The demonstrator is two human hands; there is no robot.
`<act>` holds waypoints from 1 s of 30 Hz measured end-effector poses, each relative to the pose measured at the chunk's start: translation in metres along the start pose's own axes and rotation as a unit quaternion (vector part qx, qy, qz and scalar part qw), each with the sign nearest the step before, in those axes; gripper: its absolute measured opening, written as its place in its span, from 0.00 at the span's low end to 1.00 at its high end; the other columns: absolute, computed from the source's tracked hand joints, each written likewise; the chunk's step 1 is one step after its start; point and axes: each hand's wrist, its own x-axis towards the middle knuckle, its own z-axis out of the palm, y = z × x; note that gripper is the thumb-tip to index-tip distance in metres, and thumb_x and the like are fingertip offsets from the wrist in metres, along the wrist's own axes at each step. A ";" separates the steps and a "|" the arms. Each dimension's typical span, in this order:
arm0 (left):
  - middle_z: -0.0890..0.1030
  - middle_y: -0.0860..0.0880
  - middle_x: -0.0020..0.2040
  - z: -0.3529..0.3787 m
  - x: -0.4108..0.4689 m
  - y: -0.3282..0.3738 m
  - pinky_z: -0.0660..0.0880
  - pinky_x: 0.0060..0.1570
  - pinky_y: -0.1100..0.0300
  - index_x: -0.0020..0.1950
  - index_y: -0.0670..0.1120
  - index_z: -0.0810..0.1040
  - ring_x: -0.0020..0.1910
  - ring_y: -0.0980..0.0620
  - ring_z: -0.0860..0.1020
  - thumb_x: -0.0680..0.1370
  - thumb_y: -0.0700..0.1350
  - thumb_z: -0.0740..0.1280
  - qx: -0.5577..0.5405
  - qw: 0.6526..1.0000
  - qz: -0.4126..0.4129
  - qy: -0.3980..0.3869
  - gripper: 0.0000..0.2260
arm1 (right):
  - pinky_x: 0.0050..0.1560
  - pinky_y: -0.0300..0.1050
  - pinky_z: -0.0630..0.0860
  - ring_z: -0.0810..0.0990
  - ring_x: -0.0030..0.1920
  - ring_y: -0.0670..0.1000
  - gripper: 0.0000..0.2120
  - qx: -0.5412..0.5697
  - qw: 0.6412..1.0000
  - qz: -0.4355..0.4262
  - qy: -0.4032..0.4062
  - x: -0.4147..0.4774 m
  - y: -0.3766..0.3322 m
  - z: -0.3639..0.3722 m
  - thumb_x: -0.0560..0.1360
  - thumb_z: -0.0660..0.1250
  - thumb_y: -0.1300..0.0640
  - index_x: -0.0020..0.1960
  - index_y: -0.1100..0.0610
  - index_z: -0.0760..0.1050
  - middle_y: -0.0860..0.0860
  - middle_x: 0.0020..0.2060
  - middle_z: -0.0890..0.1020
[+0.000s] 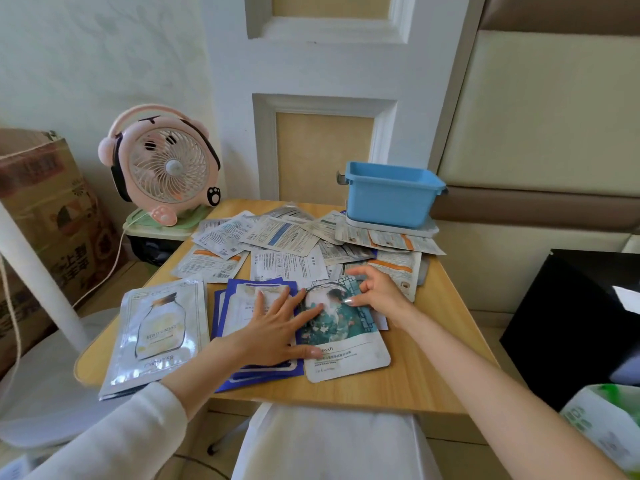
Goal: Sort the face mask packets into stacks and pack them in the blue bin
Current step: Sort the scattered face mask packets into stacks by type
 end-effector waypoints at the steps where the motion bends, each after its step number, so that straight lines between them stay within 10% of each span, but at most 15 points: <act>1: 0.37 0.49 0.77 0.004 0.000 0.001 0.37 0.69 0.33 0.74 0.60 0.36 0.75 0.44 0.35 0.53 0.80 0.29 0.015 1.000 0.000 -0.004 0.52 | 0.41 0.45 0.78 0.79 0.48 0.57 0.27 0.005 1.000 0.003 -0.007 -0.001 0.000 -0.002 0.68 0.71 0.71 0.63 0.55 0.70 0.60 0.45 0.78; 8: 0.39 0.51 0.77 0.009 0.002 -0.002 0.37 0.69 0.33 0.75 0.61 0.38 0.76 0.45 0.37 0.56 0.80 0.31 0.002 1.000 0.006 0.003 0.50 | 0.43 0.45 0.77 0.80 0.49 0.56 0.21 0.009 1.000 0.018 0.005 -0.003 0.002 -0.004 0.70 0.70 0.68 0.61 0.57 0.72 0.60 0.49 0.80; 14: 0.39 0.52 0.77 0.009 0.001 -0.001 0.38 0.69 0.33 0.75 0.60 0.38 0.76 0.46 0.37 0.55 0.80 0.30 0.005 1.000 0.008 0.001 0.50 | 0.58 0.49 0.74 0.76 0.57 0.52 0.12 -0.047 0.973 0.057 0.219 -0.010 -0.003 -0.010 0.74 0.66 0.60 0.56 0.54 0.75 0.51 0.57 0.78; 23: 0.39 0.52 0.77 0.008 0.002 0.000 0.38 0.69 0.33 0.75 0.60 0.37 0.76 0.46 0.38 0.55 0.80 0.31 0.012 1.000 0.006 -0.001 0.50 | 0.50 0.50 0.76 0.76 0.47 0.55 0.08 0.364 0.896 0.204 0.151 -0.030 -0.023 -0.021 0.73 0.62 0.73 0.45 0.62 0.70 0.57 0.42 0.75; 26: 0.37 0.54 0.77 0.008 0.001 -0.001 0.38 0.69 0.33 0.72 0.64 0.33 0.76 0.46 0.37 0.57 0.80 0.32 0.009 1.000 0.013 0.001 0.45 | 0.32 0.46 0.78 0.79 0.39 0.55 0.10 0.315 0.921 0.200 0.112 -0.029 -0.016 -0.014 0.73 0.64 0.72 0.51 0.63 0.70 0.60 0.43 0.78; 30: 0.38 0.55 0.77 0.006 0.000 -0.001 0.37 0.68 0.32 0.66 0.70 0.31 0.75 0.45 0.37 0.62 0.77 0.37 0.013 1.000 0.012 -0.010 0.35 | 0.44 0.50 0.79 0.79 0.51 0.57 0.18 0.176 0.965 0.119 0.155 -0.024 -0.007 -0.005 0.71 0.62 0.74 0.54 0.56 0.74 0.57 0.54 0.78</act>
